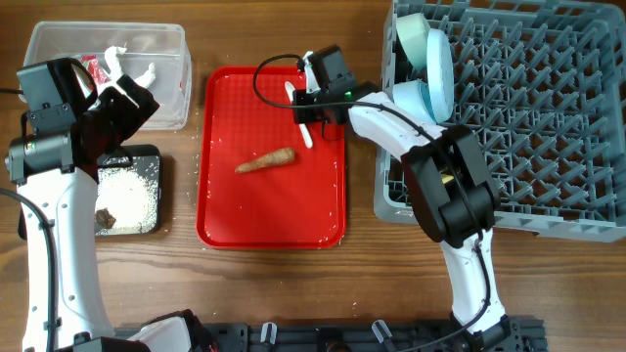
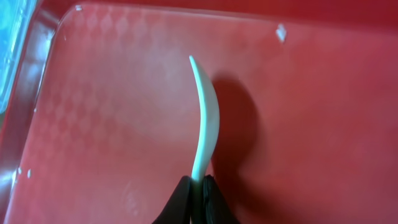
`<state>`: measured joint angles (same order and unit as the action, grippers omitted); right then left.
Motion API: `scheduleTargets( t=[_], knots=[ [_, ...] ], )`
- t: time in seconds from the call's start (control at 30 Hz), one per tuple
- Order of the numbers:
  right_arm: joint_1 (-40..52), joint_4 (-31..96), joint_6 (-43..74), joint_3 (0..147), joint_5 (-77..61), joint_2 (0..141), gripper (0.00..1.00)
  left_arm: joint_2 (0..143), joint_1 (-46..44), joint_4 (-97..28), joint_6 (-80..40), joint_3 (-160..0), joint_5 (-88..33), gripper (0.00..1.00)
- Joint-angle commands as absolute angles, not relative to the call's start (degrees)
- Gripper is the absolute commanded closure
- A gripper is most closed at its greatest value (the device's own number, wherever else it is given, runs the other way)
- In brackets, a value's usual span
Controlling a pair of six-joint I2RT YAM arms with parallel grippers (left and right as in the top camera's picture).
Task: Sort waste into correct bins and load items into the dishwasher rack
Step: 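Grasp the white spoon with right gripper and place it in the rack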
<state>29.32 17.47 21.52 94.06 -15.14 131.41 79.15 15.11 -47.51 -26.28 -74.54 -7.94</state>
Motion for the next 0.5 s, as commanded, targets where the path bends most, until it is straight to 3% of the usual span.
scheduleTargets(
  t=[0.0,0.17,0.47],
  knots=[
    [30.3,24.3,28.0,95.7,-14.9,134.0,0.96,78.7,15.5,-47.4,-26.4,-75.0,-7.6,0.00],
    [30.3,32.2,32.2,97.9,-6.0,134.0,0.96,78.7,15.5,-47.4,-26.4,-75.0,-7.6,0.00],
    [30.6,41.3,28.0,106.4,-7.7,124.8,0.96,78.7,15.5,-47.4,-26.4,-75.0,-7.6,0.00]
  ],
)
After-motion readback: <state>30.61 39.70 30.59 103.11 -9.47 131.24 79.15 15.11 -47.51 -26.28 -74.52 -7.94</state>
